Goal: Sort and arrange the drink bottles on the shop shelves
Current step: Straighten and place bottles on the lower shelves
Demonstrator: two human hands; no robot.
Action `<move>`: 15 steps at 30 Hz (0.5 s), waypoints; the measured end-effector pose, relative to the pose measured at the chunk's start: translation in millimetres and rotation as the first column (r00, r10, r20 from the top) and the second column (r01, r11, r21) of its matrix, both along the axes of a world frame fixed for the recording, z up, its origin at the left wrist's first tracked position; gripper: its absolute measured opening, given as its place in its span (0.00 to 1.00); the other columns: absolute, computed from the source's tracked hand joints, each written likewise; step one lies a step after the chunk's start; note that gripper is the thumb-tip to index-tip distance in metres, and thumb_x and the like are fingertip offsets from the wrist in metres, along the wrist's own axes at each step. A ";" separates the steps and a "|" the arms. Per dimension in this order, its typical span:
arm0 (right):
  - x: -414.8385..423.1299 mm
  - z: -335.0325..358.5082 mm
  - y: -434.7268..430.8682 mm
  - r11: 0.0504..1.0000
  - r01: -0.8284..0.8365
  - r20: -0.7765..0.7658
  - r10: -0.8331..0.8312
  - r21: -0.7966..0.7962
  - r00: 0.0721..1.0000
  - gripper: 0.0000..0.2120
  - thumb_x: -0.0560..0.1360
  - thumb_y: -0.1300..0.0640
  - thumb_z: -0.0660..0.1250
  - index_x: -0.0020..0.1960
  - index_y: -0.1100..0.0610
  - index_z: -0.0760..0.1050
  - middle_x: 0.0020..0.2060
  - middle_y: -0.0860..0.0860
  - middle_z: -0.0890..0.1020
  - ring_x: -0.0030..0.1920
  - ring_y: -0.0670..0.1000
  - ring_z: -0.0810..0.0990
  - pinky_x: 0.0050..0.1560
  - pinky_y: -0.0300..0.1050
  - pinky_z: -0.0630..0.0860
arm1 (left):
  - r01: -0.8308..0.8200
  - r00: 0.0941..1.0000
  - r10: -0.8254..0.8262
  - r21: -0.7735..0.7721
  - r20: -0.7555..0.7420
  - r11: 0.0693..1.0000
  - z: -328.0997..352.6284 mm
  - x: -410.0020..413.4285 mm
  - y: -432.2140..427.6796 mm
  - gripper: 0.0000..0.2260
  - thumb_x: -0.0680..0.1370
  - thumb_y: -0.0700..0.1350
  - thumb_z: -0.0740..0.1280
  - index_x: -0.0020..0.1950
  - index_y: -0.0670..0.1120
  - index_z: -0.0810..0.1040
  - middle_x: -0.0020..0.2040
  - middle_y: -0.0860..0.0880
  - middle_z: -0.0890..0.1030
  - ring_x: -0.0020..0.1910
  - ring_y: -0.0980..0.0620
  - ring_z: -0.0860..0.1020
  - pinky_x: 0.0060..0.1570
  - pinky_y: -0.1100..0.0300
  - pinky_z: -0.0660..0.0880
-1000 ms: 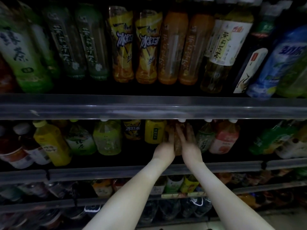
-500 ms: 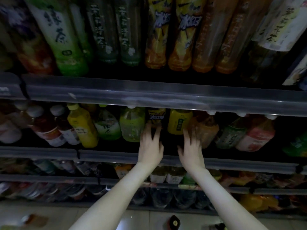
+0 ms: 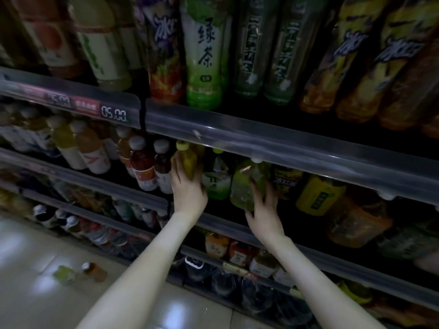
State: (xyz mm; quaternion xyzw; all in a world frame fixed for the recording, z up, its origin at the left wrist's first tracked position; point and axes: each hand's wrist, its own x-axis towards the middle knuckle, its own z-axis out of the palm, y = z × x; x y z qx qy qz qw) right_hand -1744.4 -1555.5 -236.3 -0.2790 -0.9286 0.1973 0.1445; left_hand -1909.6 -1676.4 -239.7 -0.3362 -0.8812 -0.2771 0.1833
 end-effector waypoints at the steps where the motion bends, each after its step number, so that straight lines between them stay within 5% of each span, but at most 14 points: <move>1: -0.2 -0.4 -0.1 1.000 0.003 0.018 -0.003 0.006 1.000 0.38 0.80 0.57 0.62 0.78 0.43 0.40 0.77 0.53 0.40 0.77 0.57 0.40 0.72 0.52 0.61 | -0.014 1.000 0.014 -0.012 0.016 1.000 -2.9 3.4 0.2 0.32 0.70 0.37 0.69 0.74 0.45 0.66 0.75 0.30 0.53 0.73 0.30 0.51 0.67 0.33 0.61; 5: 11.8 -10.7 -2.2 1.000 -0.006 0.043 0.005 0.010 0.999 0.36 0.80 0.56 0.62 0.79 0.46 0.44 0.77 0.53 0.43 0.77 0.57 0.44 0.73 0.51 0.59 | 0.034 0.980 -0.012 -0.107 0.198 0.994 -17.0 38.0 -1.4 0.28 0.77 0.42 0.66 0.76 0.43 0.62 0.77 0.33 0.44 0.76 0.33 0.45 0.73 0.38 0.54; 8: 38.9 -29.6 -9.0 0.997 -0.040 0.062 0.044 -0.066 0.997 0.32 0.80 0.58 0.62 0.78 0.52 0.51 0.77 0.54 0.51 0.76 0.55 0.50 0.74 0.48 0.56 | 0.259 0.945 -0.231 -0.096 0.230 0.961 -50.1 92.7 -5.7 0.29 0.75 0.39 0.67 0.75 0.42 0.63 0.77 0.33 0.49 0.75 0.34 0.52 0.72 0.40 0.59; 11: 78.6 -52.3 -16.4 0.987 -0.095 0.144 0.114 -0.128 0.983 0.28 0.80 0.60 0.60 0.78 0.55 0.53 0.76 0.54 0.57 0.76 0.53 0.54 0.74 0.43 0.53 | 0.542 0.802 -0.451 -0.162 0.391 0.825 -82.6 155.4 -13.6 0.30 0.76 0.40 0.65 0.77 0.44 0.61 0.78 0.38 0.53 0.75 0.38 0.56 0.73 0.46 0.59; 15: 135.8 -79.8 -24.5 0.989 -0.108 0.168 0.124 -0.103 0.978 0.25 0.78 0.65 0.62 0.74 0.61 0.63 0.72 0.58 0.67 0.73 0.57 0.63 0.73 0.53 0.63 | 0.620 0.691 -0.402 -0.208 0.600 0.757 -108.0 211.4 -17.2 0.28 0.80 0.43 0.60 0.78 0.45 0.54 0.78 0.45 0.56 0.76 0.47 0.57 0.73 0.58 0.55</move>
